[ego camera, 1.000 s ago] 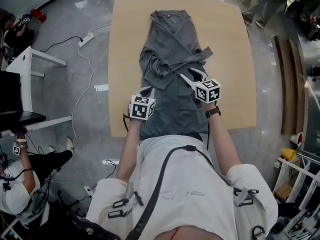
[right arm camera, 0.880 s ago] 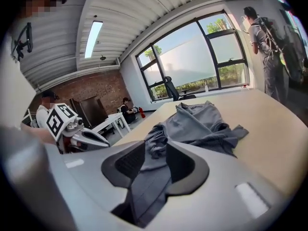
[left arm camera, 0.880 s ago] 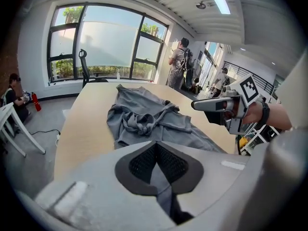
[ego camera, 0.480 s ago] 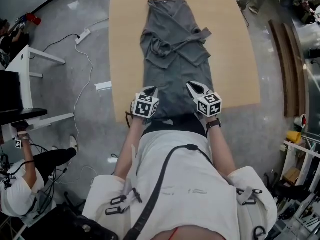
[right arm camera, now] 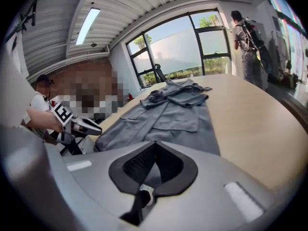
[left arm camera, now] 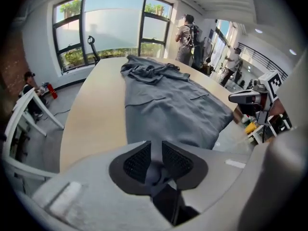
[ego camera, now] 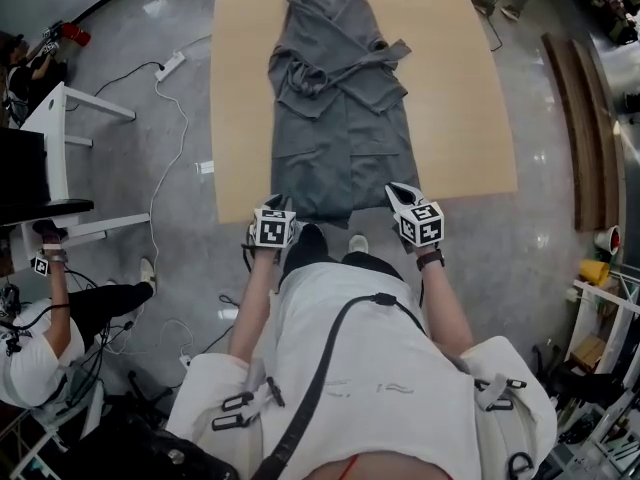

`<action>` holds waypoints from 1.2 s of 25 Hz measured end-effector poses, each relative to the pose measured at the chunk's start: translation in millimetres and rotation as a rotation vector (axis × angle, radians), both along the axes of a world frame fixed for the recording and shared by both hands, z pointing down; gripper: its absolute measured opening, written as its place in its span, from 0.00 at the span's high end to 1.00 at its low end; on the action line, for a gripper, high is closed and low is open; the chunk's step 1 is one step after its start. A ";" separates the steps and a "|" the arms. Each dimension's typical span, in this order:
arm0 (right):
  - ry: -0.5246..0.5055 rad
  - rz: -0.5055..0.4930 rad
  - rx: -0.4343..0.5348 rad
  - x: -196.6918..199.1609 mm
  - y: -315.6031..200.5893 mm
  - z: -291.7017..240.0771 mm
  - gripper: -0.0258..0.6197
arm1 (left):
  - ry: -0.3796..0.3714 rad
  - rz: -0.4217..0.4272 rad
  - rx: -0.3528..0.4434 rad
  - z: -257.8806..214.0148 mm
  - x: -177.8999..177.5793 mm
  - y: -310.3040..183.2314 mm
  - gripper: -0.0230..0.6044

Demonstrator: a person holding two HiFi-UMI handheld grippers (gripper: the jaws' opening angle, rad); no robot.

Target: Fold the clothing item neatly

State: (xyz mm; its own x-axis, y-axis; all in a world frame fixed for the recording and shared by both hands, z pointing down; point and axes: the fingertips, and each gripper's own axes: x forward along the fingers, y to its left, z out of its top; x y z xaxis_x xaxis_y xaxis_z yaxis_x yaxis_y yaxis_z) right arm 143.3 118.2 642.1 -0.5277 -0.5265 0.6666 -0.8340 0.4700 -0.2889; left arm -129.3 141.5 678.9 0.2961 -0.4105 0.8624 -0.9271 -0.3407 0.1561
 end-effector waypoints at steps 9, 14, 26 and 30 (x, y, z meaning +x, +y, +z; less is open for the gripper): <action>-0.035 0.180 -0.224 87.8 60.3 72.0 0.20 | 0.027 -0.197 -0.118 30.9 -21.9 60.6 0.56; -0.066 0.147 -0.296 70.0 51.3 109.3 0.14 | -0.026 -0.207 -0.109 36.3 -20.6 58.7 0.56; -0.134 0.071 -0.332 13.5 53.8 104.4 0.87 | -0.244 -0.269 -0.109 51.1 -27.2 57.0 0.88; -0.171 0.022 -0.298 7.3 62.9 85.1 0.90 | -0.071 -0.234 -0.078 48.9 15.9 68.5 0.91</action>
State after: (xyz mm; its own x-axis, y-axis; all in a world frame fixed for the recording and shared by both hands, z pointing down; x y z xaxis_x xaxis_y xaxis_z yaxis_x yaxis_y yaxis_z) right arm 150.7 181.0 727.2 -0.6359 -0.3343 0.6956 -0.7705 0.3268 -0.5473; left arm -113.4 210.0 727.7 0.1380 -0.3923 0.9094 -0.9890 -0.1047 0.1049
